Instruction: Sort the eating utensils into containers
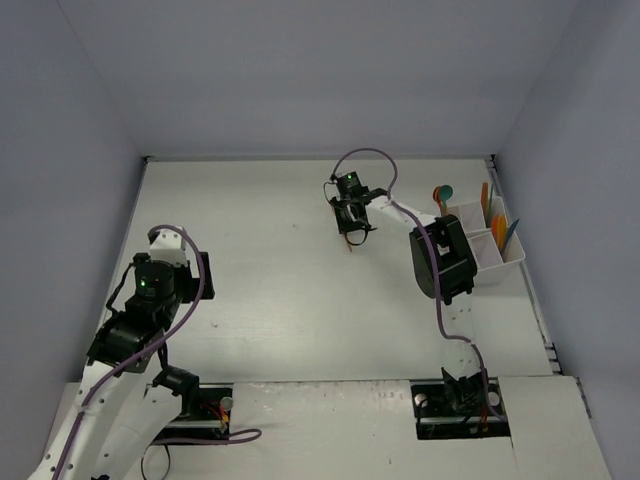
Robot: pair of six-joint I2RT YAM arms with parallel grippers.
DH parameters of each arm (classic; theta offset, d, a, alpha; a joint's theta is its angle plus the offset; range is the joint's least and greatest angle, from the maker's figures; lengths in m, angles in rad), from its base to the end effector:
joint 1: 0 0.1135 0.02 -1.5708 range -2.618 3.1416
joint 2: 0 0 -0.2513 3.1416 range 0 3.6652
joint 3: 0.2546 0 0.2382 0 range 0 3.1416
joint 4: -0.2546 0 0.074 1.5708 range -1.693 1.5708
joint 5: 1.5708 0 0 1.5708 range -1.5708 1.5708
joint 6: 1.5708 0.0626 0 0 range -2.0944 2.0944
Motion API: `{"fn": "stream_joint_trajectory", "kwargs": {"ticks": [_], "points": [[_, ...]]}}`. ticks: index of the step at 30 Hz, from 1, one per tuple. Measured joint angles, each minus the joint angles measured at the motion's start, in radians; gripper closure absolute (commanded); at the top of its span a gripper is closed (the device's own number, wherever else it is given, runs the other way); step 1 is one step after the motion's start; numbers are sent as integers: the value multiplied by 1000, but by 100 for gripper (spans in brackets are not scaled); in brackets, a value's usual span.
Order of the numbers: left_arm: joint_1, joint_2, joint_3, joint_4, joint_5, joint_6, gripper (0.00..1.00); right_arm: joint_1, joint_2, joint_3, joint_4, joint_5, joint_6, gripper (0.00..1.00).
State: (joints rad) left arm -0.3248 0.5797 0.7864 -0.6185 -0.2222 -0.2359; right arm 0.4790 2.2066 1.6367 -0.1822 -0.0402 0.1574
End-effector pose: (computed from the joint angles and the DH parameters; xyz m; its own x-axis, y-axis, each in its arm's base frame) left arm 0.1436 -0.0338 0.3031 -0.3968 -0.1069 -0.9116 0.0279 0.9913 -0.1284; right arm 0.4385 0.2306 0.1485 -0.6751 -0.1741 -0.7169 -0.3855 0.9118 0.1416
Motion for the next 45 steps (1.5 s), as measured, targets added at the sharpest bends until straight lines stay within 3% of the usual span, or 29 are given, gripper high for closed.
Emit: {"fn": "stream_joint_trajectory", "kwargs": {"ticks": [1, 6, 14, 16, 22, 27, 35, 45], "points": [[0, 0, 0, 0, 0, 0, 19, 0, 0, -2, 3, 7, 2, 100], [0, 1, 0, 2, 0, 0, 19, 11, -39, -85, 73, 39, 22, 100], [-3, 2, -2, 4, 1, 0, 19, 52, -340, -505, 93, 70, 82, 99], [-5, 3, -6, 9, 1, 0, 19, 67, -439, -627, 81, 68, 110, 92], [-9, 16, -13, 17, 8, 1, 19, 120, -654, -846, -2, 57, 205, 58], [-10, 32, -13, 22, 12, 1, 19, 137, -680, -862, -25, 56, 248, 49], [-14, 38, -13, 25, 15, 0, 19, 136, -545, -724, -37, 102, 250, 51], [-14, 32, -13, 25, 15, 1, 19, 122, -468, -646, 1, 122, 235, 72]]}}
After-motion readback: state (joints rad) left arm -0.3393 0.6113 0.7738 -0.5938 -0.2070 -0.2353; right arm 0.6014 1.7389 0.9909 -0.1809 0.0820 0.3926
